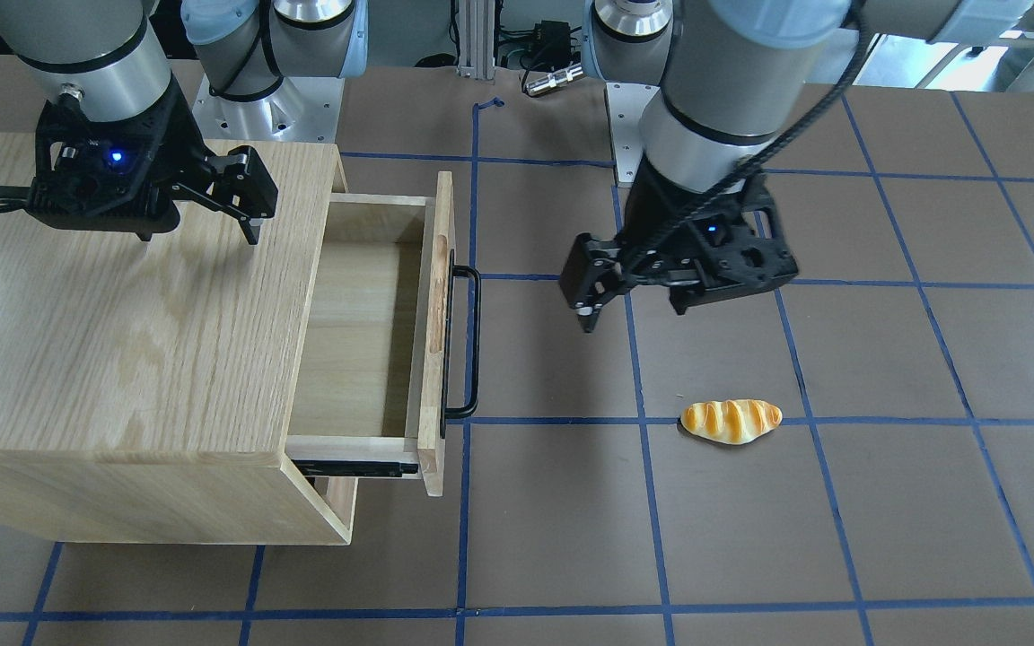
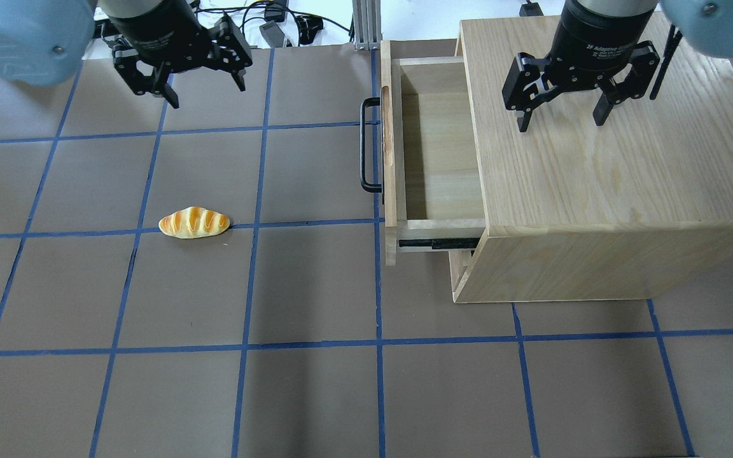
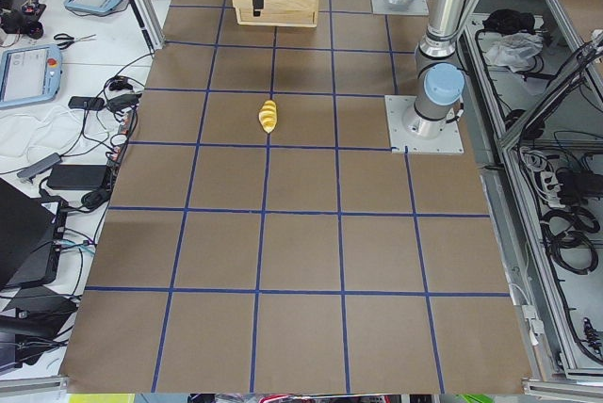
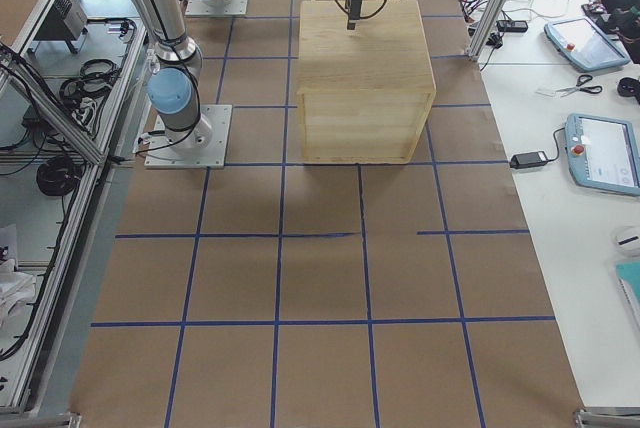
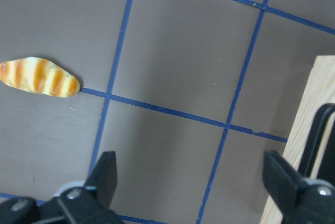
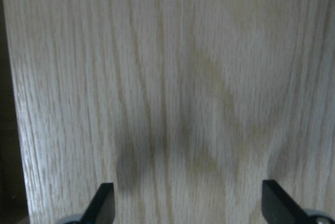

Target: Open upper drawer

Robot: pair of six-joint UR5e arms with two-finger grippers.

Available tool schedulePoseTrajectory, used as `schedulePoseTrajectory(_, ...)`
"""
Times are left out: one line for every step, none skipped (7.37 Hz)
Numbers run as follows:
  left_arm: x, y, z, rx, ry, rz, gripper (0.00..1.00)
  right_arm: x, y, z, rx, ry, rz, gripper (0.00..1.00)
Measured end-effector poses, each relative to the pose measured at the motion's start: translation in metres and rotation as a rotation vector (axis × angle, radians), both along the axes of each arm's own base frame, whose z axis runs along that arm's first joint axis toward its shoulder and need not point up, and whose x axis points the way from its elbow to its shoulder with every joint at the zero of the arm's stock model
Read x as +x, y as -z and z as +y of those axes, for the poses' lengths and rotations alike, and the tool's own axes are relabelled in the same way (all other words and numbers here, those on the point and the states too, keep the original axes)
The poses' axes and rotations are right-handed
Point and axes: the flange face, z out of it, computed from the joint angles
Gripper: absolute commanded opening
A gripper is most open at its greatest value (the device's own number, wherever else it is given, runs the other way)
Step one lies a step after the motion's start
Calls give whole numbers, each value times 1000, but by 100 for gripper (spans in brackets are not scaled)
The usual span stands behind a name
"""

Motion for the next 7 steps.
schedulePoseTrajectory(20,7,3,19,16,-50,100,0,0,0,0,0,0,100)
schedulePoseTrajectory(32,7,8,27,49,-84,100,0,0,0,0,0,0,100)
schedulePoseTrajectory(37,4,15,35,81,-98,100,0,0,0,0,-1,0,100)
schedulePoseTrajectory(38,-2,24,44,98,-97,100,0,0,0,0,-1,0,100)
schedulePoseTrajectory(36,-9,33,43,106,-79,100,0,0,0,1,-1,0,100)
schedulePoseTrajectory(33,-15,39,37,111,-55,100,0,0,0,1,0,0,100)
schedulePoseTrajectory(30,-18,44,35,114,-44,100,0,0,0,1,0,0,100)
